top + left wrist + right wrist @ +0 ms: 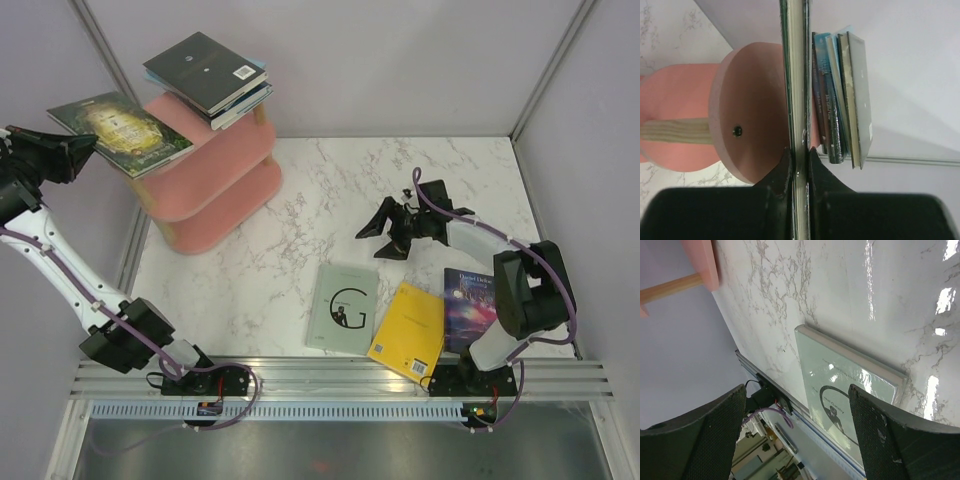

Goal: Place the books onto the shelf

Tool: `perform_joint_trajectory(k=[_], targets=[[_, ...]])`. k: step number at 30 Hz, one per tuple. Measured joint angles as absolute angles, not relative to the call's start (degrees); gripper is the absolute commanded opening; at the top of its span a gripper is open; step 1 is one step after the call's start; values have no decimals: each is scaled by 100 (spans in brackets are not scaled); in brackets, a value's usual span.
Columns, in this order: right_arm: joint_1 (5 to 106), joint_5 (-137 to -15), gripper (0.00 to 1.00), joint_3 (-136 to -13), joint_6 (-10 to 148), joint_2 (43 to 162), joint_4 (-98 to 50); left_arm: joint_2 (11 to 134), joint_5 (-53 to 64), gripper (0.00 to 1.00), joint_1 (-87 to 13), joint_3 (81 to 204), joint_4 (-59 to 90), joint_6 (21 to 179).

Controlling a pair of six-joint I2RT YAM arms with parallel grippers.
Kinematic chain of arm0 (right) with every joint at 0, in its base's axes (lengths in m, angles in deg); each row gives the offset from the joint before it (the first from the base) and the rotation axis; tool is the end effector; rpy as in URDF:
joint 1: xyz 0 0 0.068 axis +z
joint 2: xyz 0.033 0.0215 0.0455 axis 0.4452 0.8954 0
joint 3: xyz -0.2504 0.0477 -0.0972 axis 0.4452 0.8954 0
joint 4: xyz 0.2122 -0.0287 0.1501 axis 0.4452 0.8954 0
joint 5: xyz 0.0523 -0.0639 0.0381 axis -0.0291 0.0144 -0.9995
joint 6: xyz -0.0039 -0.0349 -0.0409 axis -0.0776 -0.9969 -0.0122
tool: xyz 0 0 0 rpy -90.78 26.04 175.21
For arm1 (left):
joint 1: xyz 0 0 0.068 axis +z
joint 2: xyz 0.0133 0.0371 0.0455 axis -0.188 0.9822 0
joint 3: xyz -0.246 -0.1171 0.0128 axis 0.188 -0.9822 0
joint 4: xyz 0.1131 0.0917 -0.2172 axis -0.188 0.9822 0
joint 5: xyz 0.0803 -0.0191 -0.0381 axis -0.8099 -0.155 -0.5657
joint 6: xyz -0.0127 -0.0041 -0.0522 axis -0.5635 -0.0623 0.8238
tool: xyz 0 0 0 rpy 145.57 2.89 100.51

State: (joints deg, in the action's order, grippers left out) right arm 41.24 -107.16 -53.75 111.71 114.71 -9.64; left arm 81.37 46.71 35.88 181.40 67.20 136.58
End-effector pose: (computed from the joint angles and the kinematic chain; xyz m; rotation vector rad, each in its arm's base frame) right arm 0.3083 0.1048 0.1914 0.4938 2.6424 1.2765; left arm 0.2077 0.1813 0.5028 -0.9672 1.6511 -0.8524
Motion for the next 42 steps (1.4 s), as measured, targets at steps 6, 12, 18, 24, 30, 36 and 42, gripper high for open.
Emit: perform_joint_trajectory(k=[6, 12, 18, 24, 30, 36, 42], targets=[[4162, -10725, 86, -5496, 11171, 11593, -1024, 8120, 4348, 2, 3453, 17591, 6849, 13654], [4183, -10725, 86, -5496, 11171, 11624, -1043, 8115, 4101, 10, 3306, 17364, 6847, 13612], [4183, -10727, 86, -5496, 11173, 11632, -1043, 8122, 3808, 61, 3280, 17364, 6939, 13383], [4183, -10747, 86, -5496, 11173, 11654, -1045, 8085, 3309, 72, 3256, 17473, 7076, 13037], [4188, -10782, 86, -5496, 11171, 11672, -1045, 8087, 2691, 75, 3252, 17749, 7721, 12740], [4199, -10788, 86, -5494, 11155, 11681, -1048, 7818, 1519, 74, 3258, 18481, 8399, 12609], [4249, -10791, 86, -5494, 11151, 11792, -1048, 7272, 1288, 71, 3258, 19532, 8325, 12677]])
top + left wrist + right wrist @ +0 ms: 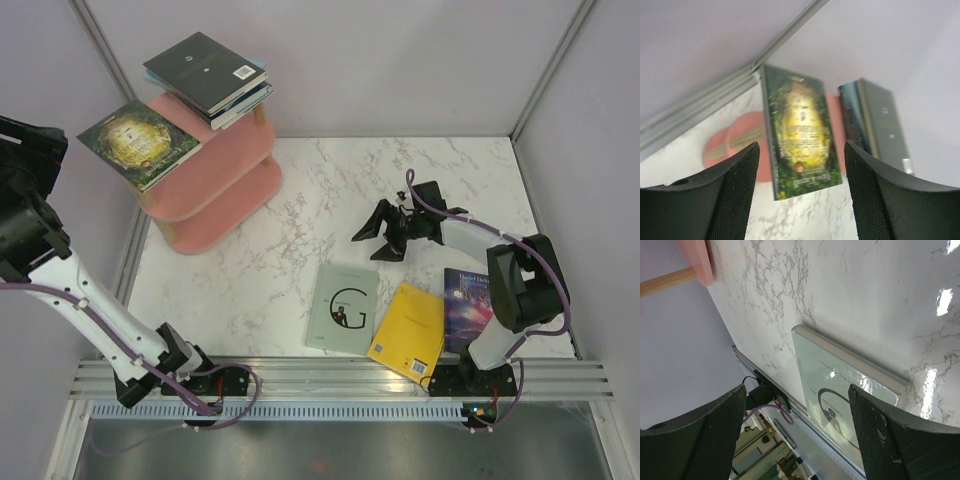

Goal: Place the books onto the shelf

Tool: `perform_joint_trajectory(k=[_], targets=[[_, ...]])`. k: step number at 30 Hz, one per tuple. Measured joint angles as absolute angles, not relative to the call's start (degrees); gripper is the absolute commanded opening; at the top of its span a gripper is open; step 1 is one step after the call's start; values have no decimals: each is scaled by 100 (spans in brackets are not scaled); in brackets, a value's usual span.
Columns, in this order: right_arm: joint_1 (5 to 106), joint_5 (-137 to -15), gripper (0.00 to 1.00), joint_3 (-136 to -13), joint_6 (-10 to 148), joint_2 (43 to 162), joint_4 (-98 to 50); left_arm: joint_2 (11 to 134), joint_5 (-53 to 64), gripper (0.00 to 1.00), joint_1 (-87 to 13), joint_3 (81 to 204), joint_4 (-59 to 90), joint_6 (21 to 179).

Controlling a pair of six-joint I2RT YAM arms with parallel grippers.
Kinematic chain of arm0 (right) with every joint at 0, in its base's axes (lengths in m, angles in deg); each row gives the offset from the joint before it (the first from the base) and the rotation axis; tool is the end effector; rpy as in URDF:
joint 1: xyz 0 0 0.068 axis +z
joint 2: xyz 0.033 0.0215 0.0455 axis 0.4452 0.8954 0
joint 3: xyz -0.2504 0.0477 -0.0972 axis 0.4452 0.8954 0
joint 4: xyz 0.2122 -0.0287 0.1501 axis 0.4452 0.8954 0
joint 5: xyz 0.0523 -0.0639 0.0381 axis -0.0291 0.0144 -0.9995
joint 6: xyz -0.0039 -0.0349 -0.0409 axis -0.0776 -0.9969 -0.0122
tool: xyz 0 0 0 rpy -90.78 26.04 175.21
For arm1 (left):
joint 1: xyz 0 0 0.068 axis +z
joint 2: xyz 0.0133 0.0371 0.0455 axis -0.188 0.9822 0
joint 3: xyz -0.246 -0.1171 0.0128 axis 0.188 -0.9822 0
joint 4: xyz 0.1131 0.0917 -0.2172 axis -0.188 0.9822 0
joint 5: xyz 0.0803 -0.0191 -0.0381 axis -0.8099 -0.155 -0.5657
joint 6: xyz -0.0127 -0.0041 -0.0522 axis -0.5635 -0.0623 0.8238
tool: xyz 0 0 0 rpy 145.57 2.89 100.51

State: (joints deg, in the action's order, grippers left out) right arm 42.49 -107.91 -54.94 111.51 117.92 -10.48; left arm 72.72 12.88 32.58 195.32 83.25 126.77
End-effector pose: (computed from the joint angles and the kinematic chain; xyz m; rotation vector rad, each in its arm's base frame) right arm 0.3146 0.1143 0.1811 0.4695 2.6752 1.2925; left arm 0.1313 0.1113 0.5640 -1.0584 1.5137 -0.1853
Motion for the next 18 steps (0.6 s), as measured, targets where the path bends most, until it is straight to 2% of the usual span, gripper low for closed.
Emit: perform_joint_trajectory(k=[2, 3, 4, 6, 11, 18], targets=[[4273, -10786, 86, -5494, 11149, 11814, -1043, 7178, 1303, 68, 3258, 19985, 8248, 12755], [4273, -10786, 86, -5494, 11144, 11816, -1045, 7110, 1342, 64, 3258, 20151, 8117, 12817], [4282, -10786, 86, -5494, 11140, 11816, -1048, 7016, 1423, 53, 3258, 20201, 7953, 12893], [4284, -10775, 86, -5494, 11098, 11816, -1043, 6778, 1729, 50, 3258, 20079, 7522, 13149], [4282, -10708, 86, -5485, 11020, 11814, -1045, 6511, 2455, 49, 2790, 19679, 6430, 13579], [4282, -10592, 86, -5384, 10952, 11639, -1039, 6837, 2400, 49, 476, 19371, 5874, 13488]])
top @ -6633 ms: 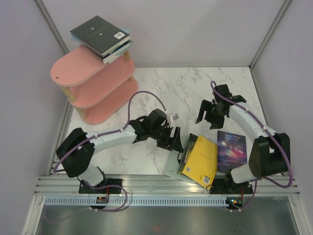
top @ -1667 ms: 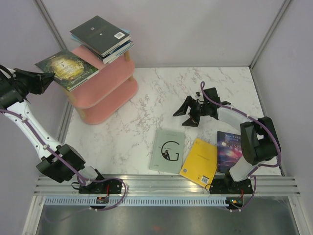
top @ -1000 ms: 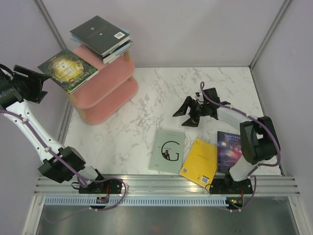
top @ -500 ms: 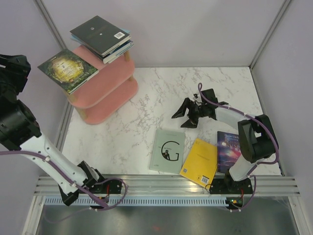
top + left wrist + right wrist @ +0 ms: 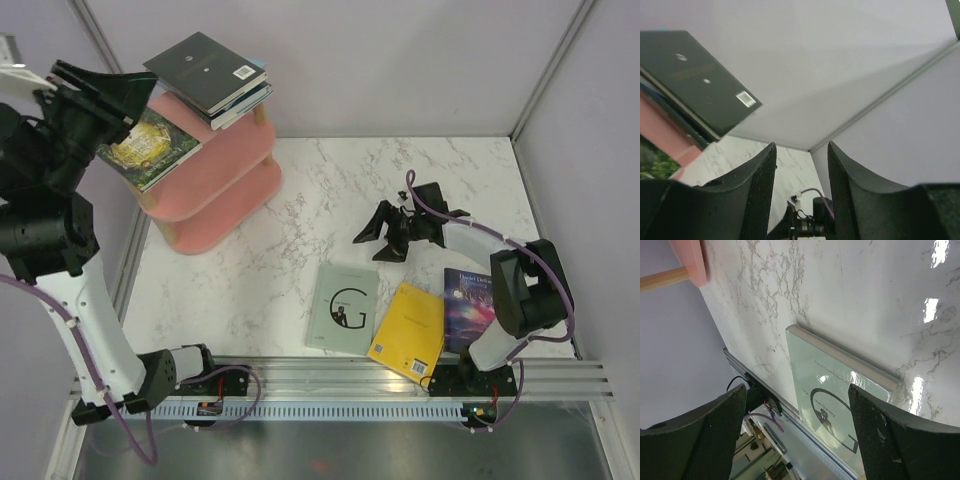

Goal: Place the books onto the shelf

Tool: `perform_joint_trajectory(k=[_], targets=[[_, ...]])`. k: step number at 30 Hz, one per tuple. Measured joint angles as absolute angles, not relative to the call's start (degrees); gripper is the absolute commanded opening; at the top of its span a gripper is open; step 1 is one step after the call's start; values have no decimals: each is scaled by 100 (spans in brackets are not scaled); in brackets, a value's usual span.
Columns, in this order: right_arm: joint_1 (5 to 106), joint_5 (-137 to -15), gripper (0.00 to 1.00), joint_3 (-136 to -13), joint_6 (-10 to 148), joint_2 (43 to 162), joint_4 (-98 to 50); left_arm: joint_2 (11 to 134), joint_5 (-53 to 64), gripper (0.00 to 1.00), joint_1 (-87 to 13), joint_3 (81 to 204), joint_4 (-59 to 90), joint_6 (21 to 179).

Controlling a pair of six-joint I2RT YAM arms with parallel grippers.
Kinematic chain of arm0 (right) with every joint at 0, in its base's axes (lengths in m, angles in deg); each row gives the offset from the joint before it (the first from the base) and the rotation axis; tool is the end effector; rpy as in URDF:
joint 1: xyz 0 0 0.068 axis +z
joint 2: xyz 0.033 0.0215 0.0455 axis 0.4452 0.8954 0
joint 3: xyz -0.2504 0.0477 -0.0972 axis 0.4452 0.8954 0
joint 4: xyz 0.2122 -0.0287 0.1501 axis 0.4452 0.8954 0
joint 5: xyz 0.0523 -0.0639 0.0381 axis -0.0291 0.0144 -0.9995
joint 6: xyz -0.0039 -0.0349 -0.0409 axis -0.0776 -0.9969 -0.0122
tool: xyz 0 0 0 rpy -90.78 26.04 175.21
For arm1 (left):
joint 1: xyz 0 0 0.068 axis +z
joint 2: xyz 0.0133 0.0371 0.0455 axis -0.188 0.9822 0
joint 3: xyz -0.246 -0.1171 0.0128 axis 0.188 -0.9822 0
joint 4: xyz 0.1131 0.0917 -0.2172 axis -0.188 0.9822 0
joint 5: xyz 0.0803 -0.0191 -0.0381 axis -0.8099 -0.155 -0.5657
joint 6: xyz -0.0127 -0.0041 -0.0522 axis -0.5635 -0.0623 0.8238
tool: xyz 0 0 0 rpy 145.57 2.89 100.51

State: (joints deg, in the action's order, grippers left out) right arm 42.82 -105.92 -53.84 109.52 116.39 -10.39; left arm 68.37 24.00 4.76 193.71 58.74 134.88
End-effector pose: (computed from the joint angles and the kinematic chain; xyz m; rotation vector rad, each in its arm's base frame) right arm 0.3091 0.1137 0.1832 0.4262 2.6651 1.2422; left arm 0.1406 0.0228 0.6139 -0.3714 1.3929 -0.7602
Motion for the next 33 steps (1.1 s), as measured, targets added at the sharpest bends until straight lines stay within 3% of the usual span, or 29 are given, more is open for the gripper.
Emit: perform_joint_trajectory(k=[3, 7, 12, 16, 22, 33], targets=[[4282, -10513, 86, -5303, 10924, 11460, -991, 7114, 2129, 50, -814, 19316, 5713, 13267], [4282, -10329, 86, -5205, 10865, 11147, -871, 7435, 1694, 61, -2829, 18951, 5555, 12764], [4282, -10082, 87, -5115, 10825, 10682, -648, 7169, 1314, 72, -4486, 16984, 5319, 12432], [4282, -9888, 88, -5091, 10782, 10323, -442, 6721, 1093, 74, -4612, 14763, 5448, 12436], [4286, -9586, 88, -4742, 10694, 10223, -119, 6618, 1154, 80, -4584, 12420, 5418, 12489], [4680, -9097, 88, -4243, 10749, 10859, -71, 7593, 2166, 84, -4584, 10901, 3641, 12541]])
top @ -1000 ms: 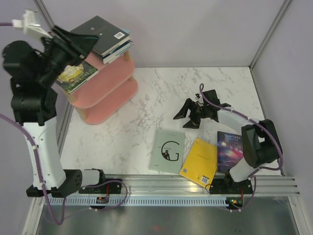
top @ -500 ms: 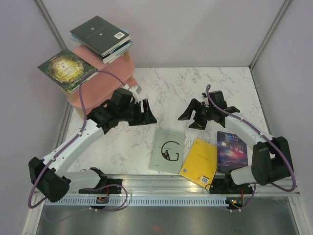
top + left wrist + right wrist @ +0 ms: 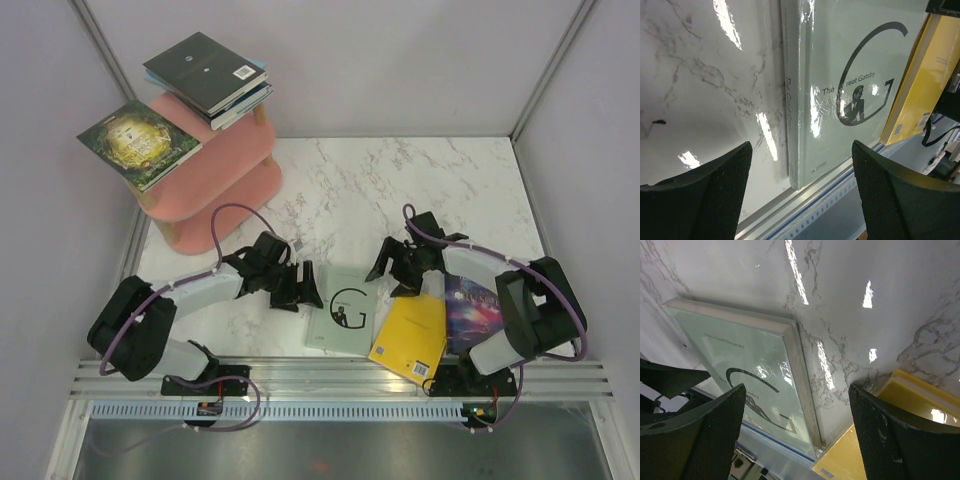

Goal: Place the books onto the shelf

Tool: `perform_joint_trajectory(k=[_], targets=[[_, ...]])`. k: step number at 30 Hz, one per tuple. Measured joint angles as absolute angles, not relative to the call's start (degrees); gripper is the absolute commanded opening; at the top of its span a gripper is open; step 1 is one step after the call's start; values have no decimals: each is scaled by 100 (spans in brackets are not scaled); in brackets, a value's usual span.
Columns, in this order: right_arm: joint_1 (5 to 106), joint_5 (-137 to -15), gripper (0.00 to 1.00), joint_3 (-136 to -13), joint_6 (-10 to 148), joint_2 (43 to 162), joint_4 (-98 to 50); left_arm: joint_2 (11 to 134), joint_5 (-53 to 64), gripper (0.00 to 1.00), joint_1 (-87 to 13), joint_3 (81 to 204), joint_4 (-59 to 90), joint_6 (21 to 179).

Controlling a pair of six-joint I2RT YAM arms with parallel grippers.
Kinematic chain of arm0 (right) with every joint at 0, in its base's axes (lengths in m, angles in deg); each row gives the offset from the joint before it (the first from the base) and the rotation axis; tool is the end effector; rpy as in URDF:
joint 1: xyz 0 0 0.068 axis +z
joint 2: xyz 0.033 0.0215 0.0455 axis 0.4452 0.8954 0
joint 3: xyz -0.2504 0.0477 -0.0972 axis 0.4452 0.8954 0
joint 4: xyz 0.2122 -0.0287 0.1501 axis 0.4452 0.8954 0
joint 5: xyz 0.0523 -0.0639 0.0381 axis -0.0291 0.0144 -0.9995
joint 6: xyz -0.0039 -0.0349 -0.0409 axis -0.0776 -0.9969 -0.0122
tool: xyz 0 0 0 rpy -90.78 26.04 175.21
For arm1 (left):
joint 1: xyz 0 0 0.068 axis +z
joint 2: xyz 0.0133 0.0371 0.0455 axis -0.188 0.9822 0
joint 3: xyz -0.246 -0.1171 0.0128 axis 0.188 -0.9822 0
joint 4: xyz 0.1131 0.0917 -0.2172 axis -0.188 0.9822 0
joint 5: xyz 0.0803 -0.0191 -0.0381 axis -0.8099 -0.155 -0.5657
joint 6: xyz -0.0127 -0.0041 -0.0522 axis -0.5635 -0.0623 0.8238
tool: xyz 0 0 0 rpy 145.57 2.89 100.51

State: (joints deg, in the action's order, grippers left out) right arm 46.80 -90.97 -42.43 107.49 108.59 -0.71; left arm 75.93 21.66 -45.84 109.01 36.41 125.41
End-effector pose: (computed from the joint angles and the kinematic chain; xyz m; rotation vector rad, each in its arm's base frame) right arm 0.2451 0.1058 0.1538 0.5122 2.8722 0.8146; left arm 0.1960 -0.1550 0.1693 0.1237 2.7963 -0.9419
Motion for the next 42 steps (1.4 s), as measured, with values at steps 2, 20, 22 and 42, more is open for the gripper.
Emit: perform_joint_trajectory(k=[2, 20, 22, 42], targets=[[4732, -9125, 88, -4141, 10825, 10913, -265, 7842, 2330, 84, -4584, 10687, 3223, 12541], [5025, -10600, 86, -3483, 11877, 11593, -2717, 9586, 4710, 70, -4425, 9638, -1712, 13990], [5029, -10640, 86, -3435, 11923, 11595, -2838, 9582, 4700, 56, -4403, 9563, -1762, 14034], [5051, -10120, 96, -4031, 11512, 10638, -1832, 6214, 3574, 2, -4278, 10239, 2143, 13888]])
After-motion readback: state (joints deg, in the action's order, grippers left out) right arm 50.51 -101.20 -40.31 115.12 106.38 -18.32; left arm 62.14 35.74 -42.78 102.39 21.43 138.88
